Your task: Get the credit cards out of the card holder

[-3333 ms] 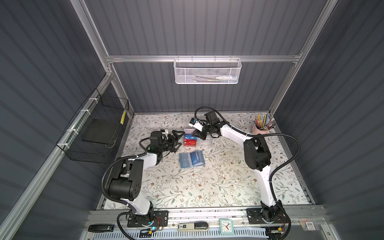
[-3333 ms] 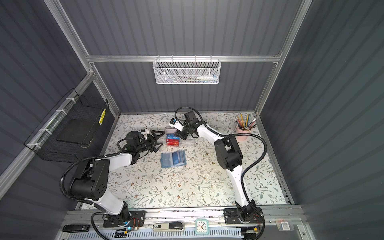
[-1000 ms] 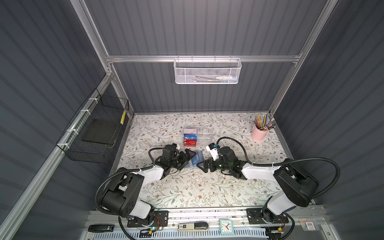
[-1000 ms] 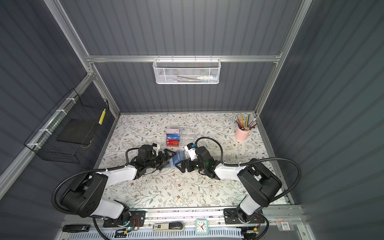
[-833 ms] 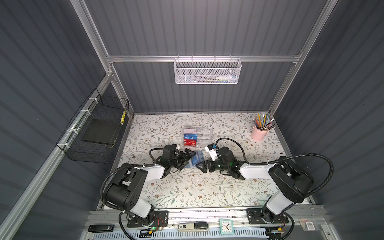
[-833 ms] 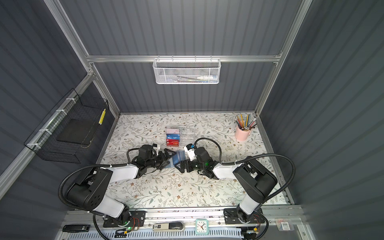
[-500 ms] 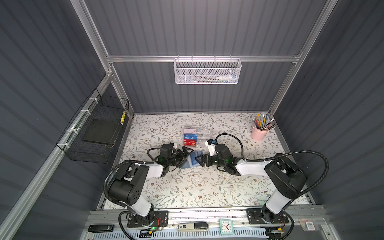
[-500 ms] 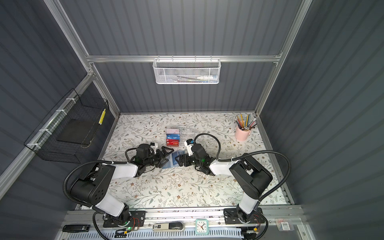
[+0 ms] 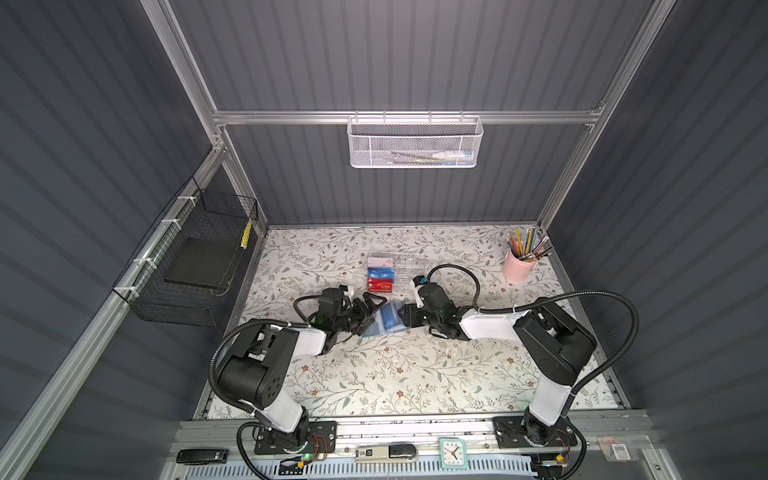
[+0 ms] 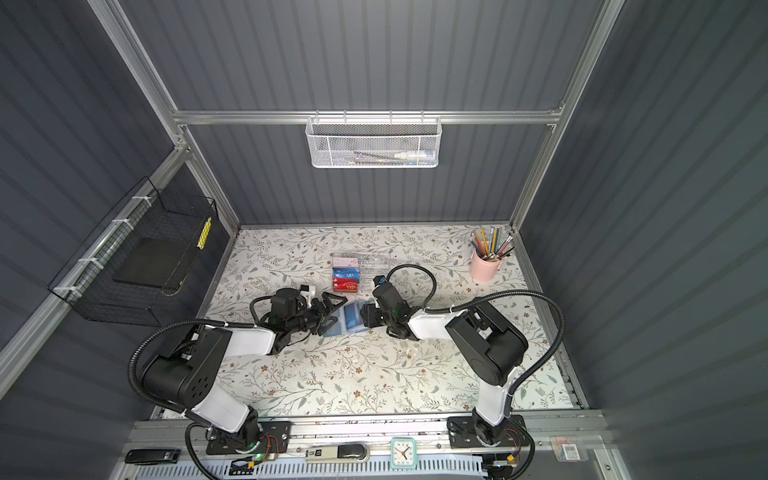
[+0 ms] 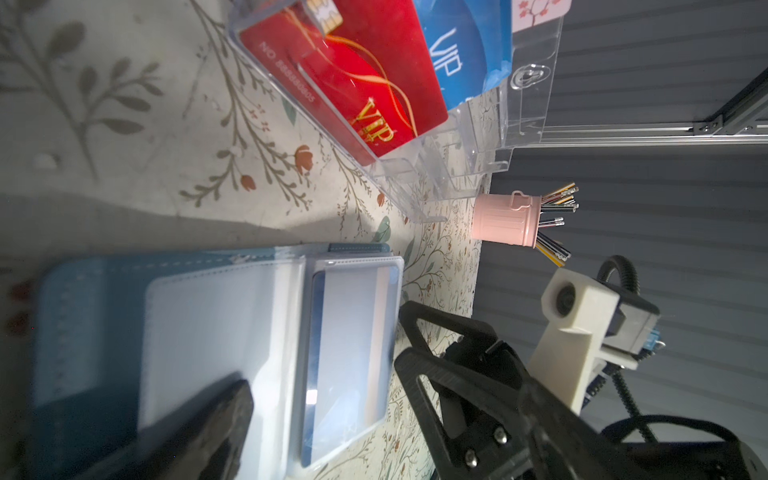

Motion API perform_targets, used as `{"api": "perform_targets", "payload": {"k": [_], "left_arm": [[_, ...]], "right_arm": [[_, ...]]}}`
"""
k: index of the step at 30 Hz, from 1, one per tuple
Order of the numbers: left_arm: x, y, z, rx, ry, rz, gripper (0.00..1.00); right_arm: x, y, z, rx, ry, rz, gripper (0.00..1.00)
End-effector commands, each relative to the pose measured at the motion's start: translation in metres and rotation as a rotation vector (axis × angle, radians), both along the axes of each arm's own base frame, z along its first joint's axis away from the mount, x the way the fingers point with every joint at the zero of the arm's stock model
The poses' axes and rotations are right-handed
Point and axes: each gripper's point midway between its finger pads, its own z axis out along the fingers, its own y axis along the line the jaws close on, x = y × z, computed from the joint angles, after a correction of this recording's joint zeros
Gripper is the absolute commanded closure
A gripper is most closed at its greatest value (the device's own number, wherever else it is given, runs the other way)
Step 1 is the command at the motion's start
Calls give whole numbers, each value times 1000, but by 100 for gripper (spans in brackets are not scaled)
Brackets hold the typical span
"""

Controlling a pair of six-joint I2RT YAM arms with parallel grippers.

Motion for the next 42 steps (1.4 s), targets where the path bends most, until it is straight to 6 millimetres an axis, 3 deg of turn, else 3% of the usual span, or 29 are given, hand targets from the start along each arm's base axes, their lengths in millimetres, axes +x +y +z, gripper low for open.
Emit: {"api": "perform_targets", "payload": {"k": [1, 12, 21, 42], "left_arm": [[-6, 0, -5, -15, 16, -13, 0], [-11, -2, -12, -33, 12, -34, 0], [-8, -7, -9, -60, -26, -62, 11], [-11, -12, -9, -101, -75, -94, 20]], "right_arm": [[-2, 0, -8, -37, 26, -9, 48], [-7, -2, -26, -98, 63, -15, 56], [-10, -7, -40, -118, 89, -28, 62], [-23, -7, -60, -85, 140, -27, 80]]}}
